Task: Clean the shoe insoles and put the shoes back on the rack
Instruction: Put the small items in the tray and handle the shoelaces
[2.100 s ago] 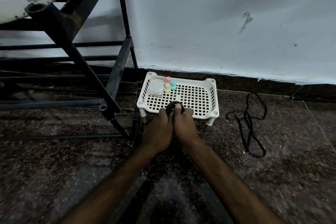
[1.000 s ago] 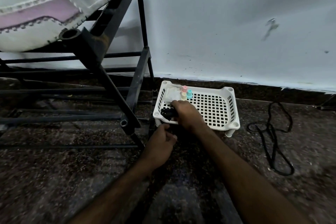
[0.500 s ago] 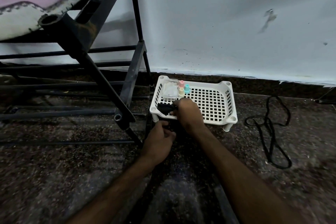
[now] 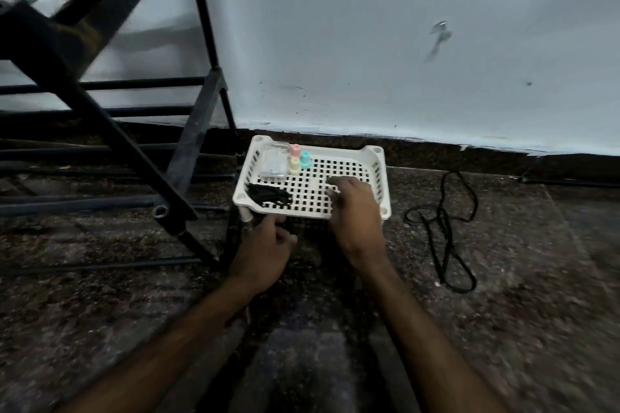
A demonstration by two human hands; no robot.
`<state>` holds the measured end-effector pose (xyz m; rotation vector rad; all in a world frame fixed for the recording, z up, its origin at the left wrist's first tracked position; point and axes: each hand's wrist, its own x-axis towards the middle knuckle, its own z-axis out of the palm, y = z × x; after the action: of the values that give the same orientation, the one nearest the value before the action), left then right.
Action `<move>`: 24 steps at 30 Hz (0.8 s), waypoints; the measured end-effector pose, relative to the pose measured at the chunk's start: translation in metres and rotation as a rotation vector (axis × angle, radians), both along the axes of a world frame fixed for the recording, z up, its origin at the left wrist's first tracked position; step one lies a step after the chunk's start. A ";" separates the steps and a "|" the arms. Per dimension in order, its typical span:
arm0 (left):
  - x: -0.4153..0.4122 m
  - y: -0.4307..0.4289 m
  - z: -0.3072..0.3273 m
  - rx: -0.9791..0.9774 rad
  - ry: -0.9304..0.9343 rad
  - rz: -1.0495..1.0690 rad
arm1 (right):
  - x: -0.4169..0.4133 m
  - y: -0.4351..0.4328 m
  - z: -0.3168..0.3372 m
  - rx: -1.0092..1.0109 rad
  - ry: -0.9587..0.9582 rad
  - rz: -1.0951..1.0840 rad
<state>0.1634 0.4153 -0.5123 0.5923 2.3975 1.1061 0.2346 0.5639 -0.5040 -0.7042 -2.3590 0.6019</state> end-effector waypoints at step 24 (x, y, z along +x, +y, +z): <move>0.136 0.027 -0.039 -0.124 0.143 -0.301 | 0.191 -0.009 -0.051 -0.540 -0.157 -0.170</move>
<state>0.2990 0.4423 -0.5516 0.9792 2.3720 0.8051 0.4255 0.5545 -0.5551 -1.2119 -2.2522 1.1610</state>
